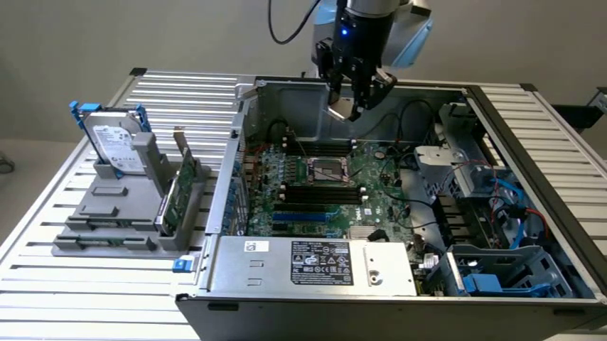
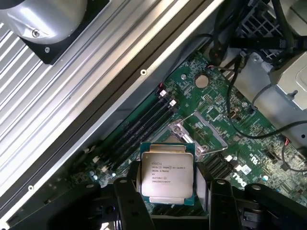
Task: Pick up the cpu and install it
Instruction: 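Place the cpu into insertion slot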
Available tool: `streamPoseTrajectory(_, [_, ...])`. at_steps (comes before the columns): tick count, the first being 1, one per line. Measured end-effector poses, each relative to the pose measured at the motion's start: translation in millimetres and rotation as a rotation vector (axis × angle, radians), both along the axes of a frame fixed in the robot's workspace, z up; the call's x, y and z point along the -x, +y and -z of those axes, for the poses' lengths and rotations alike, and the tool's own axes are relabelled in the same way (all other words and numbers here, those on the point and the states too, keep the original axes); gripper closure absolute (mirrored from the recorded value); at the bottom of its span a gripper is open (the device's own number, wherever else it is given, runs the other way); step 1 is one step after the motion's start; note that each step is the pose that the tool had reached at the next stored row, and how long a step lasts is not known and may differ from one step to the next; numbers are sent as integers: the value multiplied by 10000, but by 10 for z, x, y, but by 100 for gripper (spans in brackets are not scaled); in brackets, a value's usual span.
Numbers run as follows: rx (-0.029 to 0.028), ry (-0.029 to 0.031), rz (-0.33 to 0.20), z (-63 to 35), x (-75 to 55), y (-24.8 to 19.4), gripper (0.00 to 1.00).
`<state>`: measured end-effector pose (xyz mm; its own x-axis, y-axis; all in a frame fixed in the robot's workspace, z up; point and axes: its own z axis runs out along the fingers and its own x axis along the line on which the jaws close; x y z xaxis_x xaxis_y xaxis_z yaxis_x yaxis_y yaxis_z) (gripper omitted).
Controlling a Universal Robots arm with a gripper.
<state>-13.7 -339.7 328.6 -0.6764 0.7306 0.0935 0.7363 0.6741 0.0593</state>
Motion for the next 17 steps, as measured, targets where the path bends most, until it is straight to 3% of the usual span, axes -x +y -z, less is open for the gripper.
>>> streamPoseTrajectory(17, [-1, 0, 3091, 71, 0, -2, 45])
